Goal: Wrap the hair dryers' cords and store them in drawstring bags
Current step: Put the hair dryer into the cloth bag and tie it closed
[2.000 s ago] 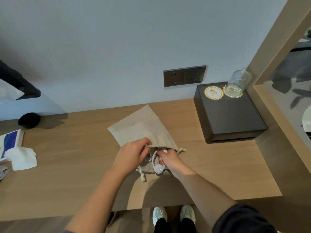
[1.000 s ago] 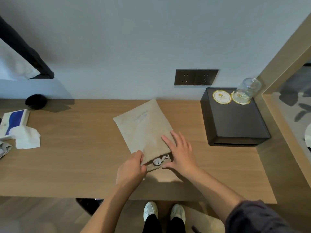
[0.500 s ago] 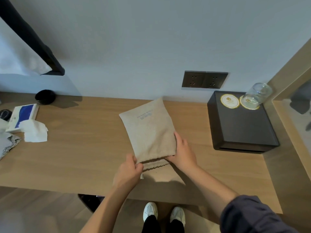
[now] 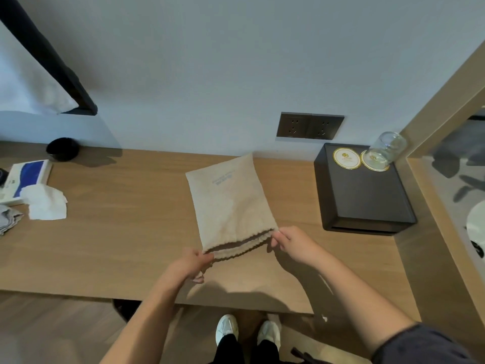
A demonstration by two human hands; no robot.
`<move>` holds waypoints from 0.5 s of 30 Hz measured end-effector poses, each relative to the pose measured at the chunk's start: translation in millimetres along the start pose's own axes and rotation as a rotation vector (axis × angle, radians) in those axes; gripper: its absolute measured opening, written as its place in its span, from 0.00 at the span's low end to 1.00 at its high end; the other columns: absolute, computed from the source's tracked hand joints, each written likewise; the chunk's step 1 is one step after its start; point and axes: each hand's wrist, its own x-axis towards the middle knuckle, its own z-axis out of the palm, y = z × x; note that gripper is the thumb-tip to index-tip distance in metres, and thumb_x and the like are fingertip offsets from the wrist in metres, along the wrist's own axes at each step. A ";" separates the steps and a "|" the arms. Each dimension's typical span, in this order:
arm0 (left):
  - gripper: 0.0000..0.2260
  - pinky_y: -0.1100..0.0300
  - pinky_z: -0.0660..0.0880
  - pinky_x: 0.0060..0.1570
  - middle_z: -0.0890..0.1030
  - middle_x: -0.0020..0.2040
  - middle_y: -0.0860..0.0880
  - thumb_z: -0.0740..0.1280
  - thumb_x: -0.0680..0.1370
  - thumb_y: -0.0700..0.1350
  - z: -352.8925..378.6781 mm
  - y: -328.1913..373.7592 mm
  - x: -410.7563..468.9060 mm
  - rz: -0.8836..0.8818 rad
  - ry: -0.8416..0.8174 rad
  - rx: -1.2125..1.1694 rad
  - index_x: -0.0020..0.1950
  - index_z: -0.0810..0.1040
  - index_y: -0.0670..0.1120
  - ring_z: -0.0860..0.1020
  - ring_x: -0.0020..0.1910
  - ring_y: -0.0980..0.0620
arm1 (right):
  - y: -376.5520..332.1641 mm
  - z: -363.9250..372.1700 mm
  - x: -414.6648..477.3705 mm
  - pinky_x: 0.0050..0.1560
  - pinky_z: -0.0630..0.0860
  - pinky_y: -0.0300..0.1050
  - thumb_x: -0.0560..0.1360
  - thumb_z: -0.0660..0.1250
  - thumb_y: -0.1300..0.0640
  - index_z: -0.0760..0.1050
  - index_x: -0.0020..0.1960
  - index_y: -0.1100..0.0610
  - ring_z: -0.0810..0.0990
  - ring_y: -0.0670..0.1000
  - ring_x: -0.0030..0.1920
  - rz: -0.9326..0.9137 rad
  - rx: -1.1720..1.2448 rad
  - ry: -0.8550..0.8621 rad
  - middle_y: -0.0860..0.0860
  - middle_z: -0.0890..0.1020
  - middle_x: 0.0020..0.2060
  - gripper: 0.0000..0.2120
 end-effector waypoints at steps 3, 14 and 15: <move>0.12 0.65 0.72 0.25 0.76 0.27 0.50 0.64 0.80 0.45 -29.8 9.3 -19.4 0.103 -0.036 0.079 0.38 0.76 0.41 0.72 0.26 0.53 | -0.2 -14.5 -5.9 0.36 0.66 0.42 0.84 0.53 0.51 0.76 0.41 0.56 0.70 0.46 0.31 -0.031 0.047 0.082 0.48 0.72 0.30 0.19; 0.19 0.58 0.63 0.29 0.67 0.22 0.47 0.66 0.77 0.49 -58.4 31.9 -28.7 0.301 0.328 -0.065 0.28 0.66 0.46 0.65 0.21 0.51 | -6.0 -35.5 2.6 0.49 0.72 0.49 0.82 0.59 0.56 0.66 0.32 0.58 0.77 0.52 0.41 0.134 0.998 0.291 0.54 0.78 0.38 0.20; 0.20 0.57 0.63 0.30 0.66 0.22 0.47 0.66 0.77 0.48 -57.9 31.5 -28.2 0.293 0.338 -0.096 0.27 0.65 0.46 0.65 0.21 0.50 | -7.1 -37.3 2.9 0.53 0.73 0.50 0.82 0.58 0.58 0.65 0.32 0.58 0.78 0.53 0.46 0.129 1.169 0.285 0.56 0.80 0.42 0.20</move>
